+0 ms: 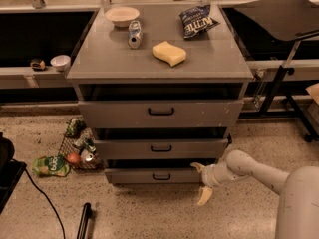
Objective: Open bottom drawer
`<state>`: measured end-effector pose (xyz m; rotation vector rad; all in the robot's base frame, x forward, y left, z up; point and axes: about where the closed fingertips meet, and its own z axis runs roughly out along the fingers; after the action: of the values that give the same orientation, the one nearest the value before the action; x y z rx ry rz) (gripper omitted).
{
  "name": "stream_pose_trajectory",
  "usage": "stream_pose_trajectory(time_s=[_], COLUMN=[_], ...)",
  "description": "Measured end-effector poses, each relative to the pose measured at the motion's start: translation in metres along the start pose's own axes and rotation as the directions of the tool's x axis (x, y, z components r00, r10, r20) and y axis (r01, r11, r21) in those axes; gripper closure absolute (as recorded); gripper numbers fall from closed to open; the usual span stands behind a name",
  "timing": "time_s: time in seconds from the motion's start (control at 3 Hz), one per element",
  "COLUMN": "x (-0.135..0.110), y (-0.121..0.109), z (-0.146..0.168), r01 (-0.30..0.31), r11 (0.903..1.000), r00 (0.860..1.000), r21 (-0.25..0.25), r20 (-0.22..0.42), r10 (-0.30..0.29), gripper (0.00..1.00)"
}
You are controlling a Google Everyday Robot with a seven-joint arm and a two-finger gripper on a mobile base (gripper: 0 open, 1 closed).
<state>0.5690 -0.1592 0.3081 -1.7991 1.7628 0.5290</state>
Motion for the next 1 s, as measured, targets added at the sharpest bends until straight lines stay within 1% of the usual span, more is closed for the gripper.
stream_pose_trajectory(time_s=[0.33,0.67,1.0], x=[0.000,0.013,0.028], y=[0.000,-0.002,0.001], z=[0.000,0.014,0.032], r01=[0.000,0.017,0.033], r11=[1.0000,0.9998,0.9994], r00=[1.000,1.000,0.999], r21=[0.000,0.005,-0.003], r20=[0.000,0.003,-0.015], r10=[0.000,-0.017,-0.033], gripper=[0.00,0.00,0.00])
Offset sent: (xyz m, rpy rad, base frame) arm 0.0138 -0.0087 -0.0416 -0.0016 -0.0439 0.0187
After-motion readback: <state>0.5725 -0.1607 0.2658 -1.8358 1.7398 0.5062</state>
